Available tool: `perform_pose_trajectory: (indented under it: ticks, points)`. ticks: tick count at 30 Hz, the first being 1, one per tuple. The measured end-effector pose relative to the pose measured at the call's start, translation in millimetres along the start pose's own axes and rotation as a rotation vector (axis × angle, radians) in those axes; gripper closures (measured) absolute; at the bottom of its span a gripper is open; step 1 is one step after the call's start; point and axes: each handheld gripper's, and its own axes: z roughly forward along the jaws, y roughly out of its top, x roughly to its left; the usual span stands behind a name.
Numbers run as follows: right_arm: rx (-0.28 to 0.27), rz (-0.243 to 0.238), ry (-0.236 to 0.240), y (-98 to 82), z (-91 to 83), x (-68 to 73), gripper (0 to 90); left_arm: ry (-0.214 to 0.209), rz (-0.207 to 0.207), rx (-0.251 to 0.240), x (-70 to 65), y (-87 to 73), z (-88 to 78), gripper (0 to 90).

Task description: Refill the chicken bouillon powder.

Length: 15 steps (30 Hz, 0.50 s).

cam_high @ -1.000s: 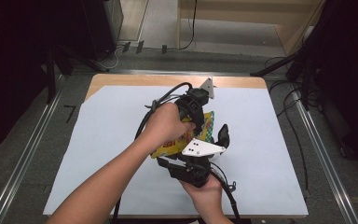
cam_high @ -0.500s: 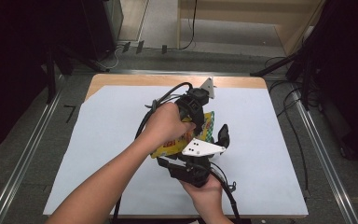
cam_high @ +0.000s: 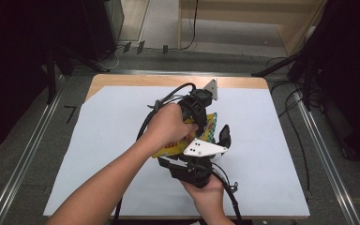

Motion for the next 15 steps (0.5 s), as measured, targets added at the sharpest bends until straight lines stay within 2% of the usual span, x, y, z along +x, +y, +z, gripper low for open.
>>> perform_pose_trajectory:
  ticks: [15]
  points:
    - [0.0, -0.009, -0.008, -1.5, 1.2, 1.2, 67.2, -0.004, 0.005, -0.006, 0.4, -2.5, 0.2, 81.0]
